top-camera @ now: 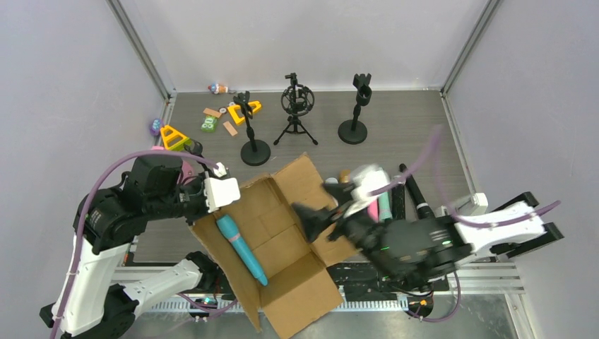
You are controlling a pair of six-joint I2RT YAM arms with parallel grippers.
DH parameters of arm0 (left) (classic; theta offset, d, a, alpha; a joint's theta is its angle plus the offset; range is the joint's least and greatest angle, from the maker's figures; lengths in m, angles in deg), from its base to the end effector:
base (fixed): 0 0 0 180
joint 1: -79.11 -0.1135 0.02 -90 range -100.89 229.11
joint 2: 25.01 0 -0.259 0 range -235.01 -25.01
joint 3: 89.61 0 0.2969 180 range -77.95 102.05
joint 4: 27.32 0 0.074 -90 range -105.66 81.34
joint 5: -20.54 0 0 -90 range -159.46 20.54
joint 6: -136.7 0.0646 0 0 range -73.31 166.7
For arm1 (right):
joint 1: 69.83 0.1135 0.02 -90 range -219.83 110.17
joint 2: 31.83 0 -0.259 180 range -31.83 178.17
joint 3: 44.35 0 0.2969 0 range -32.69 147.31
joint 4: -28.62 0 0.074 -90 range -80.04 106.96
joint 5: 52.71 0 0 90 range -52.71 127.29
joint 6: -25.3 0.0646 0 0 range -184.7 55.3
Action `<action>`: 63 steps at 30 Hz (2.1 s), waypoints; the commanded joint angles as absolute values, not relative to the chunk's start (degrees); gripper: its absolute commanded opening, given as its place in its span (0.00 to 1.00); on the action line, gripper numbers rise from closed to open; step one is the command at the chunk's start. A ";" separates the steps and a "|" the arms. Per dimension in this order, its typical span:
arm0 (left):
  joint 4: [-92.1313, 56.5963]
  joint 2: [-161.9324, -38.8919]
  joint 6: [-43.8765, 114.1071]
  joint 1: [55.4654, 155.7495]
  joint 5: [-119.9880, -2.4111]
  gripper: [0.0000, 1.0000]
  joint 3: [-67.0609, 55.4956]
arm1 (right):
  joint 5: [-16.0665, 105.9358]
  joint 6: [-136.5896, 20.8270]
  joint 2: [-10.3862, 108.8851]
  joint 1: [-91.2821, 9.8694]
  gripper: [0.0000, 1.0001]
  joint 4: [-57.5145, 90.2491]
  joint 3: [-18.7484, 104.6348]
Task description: Attach the microphones to the stand
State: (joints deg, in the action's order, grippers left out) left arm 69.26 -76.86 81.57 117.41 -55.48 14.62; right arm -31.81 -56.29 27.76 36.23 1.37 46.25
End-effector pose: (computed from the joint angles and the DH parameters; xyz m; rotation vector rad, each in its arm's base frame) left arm 0.0996 -0.0985 0.4571 1.4868 1.8004 -0.3153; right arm -0.0085 0.2475 0.4962 -0.3434 1.5491 0.6715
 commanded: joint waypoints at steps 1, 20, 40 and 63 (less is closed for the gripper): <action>75.40 -77.12 79.95 117.91 -52.91 0.00 17.06 | -12.74 -50.52 37.48 31.57 0.79 2.73 42.50; 75.59 -77.30 80.19 117.87 -51.71 0.00 17.36 | 5.92 -40.84 64.97 21.96 0.93 10.78 39.64; 80.85 -77.76 79.57 117.87 -48.32 0.00 20.00 | -3.18 -32.78 78.85 20.70 0.55 2.50 44.49; 82.49 -76.07 82.60 117.87 -47.80 0.00 18.68 | -2.91 -31.86 56.50 20.23 0.05 1.98 36.14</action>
State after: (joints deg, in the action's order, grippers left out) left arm 72.06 -77.23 81.57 117.37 -52.34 19.21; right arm -1.51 -33.04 69.53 21.08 0.08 39.10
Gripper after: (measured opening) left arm 0.007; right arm 0.441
